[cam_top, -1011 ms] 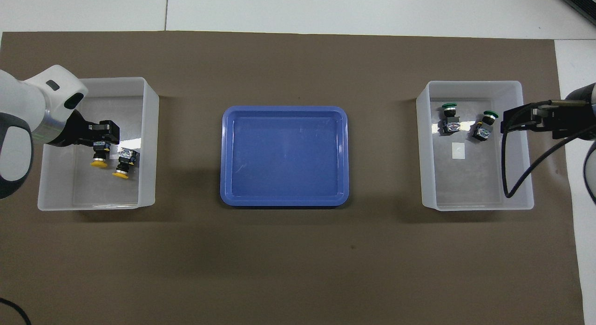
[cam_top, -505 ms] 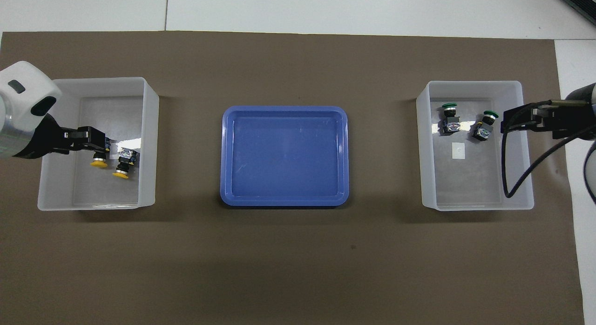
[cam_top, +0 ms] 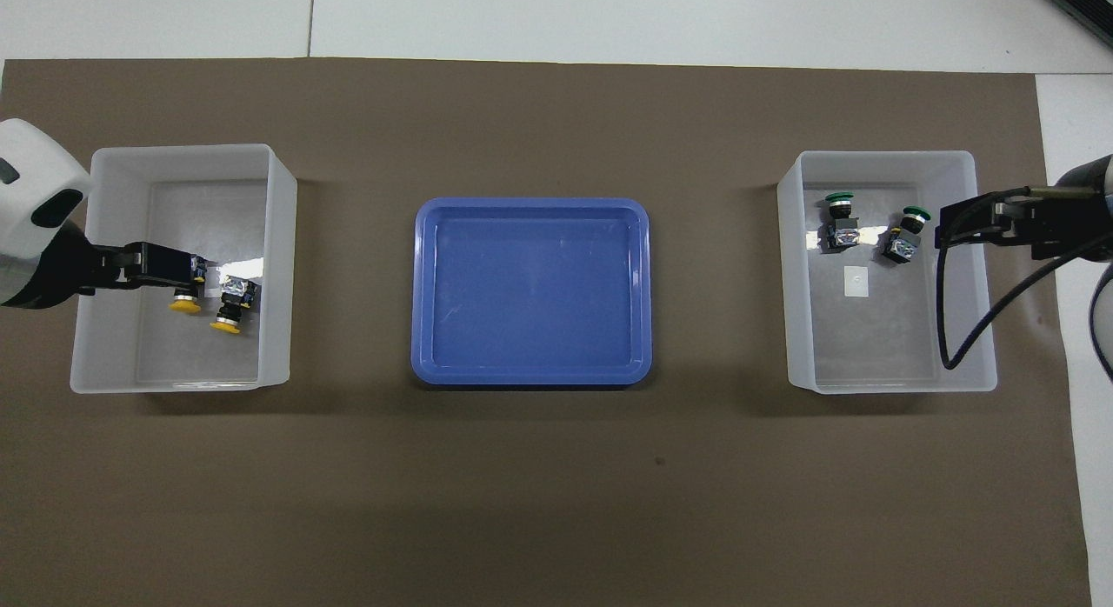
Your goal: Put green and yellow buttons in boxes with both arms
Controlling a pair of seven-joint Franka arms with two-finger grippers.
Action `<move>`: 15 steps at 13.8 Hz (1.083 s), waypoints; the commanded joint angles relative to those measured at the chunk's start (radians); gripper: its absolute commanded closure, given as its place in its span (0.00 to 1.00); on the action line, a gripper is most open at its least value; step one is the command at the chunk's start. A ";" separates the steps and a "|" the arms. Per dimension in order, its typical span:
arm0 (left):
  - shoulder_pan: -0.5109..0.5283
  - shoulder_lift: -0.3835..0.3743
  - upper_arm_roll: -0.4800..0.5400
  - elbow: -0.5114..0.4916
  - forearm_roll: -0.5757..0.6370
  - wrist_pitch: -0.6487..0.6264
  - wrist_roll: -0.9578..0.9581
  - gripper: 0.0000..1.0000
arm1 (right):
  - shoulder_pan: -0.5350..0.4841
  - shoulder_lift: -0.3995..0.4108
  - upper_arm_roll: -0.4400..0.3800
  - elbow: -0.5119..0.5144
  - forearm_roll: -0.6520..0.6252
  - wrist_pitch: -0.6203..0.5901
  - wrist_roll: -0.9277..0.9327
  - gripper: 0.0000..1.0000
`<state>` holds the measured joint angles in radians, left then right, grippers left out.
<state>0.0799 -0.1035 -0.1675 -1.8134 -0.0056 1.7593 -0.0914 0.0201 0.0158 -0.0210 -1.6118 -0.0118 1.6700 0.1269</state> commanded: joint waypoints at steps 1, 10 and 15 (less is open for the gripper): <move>0.003 -0.012 0.008 -0.015 -0.011 0.026 0.007 0.00 | -0.006 0.004 0.006 0.013 0.004 -0.012 -0.012 0.00; -0.008 -0.012 0.011 -0.020 -0.010 0.049 0.001 0.00 | -0.006 0.004 0.006 0.013 0.004 -0.012 -0.010 0.00; -0.002 -0.012 0.011 -0.018 -0.010 0.049 -0.002 0.00 | -0.006 0.004 0.006 0.013 0.004 -0.012 -0.012 0.00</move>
<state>0.0827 -0.1030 -0.1636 -1.8187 -0.0056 1.8068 -0.0914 0.0201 0.0158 -0.0210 -1.6118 -0.0118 1.6700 0.1269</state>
